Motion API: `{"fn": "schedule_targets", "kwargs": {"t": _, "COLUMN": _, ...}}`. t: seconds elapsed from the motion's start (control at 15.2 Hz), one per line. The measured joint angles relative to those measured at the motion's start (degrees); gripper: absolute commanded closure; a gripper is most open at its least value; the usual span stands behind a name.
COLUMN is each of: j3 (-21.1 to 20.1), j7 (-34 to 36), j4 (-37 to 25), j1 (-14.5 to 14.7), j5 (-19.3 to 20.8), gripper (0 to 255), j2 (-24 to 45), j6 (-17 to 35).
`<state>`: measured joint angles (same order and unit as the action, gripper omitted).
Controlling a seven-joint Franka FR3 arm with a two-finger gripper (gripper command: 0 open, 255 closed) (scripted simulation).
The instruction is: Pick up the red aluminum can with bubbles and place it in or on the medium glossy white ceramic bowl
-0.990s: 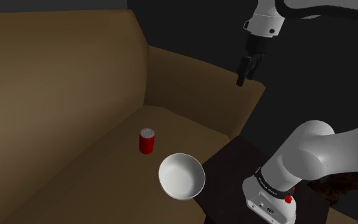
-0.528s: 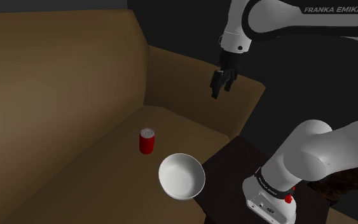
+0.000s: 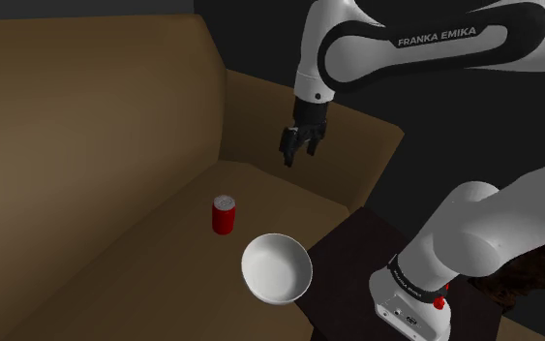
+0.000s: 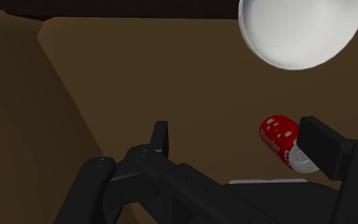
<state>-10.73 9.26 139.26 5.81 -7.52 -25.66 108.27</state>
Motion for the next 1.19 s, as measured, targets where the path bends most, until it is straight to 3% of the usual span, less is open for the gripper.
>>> {"fn": "schedule_targets", "kwargs": {"t": 0.53, "j3": -5.53, "j7": 7.62, "j4": -6.0, "j1": 1.62, "j5": -0.02, "gripper": 0, "j2": 16.43, "j6": 10.96}}
{"fn": "schedule_targets", "kwargs": {"t": 1.19, "j3": -8.66, "j7": 17.32, "j4": -17.74, "j1": 4.68, "j5": 5.06, "gripper": 0, "j2": 35.81, "j6": 18.72}}
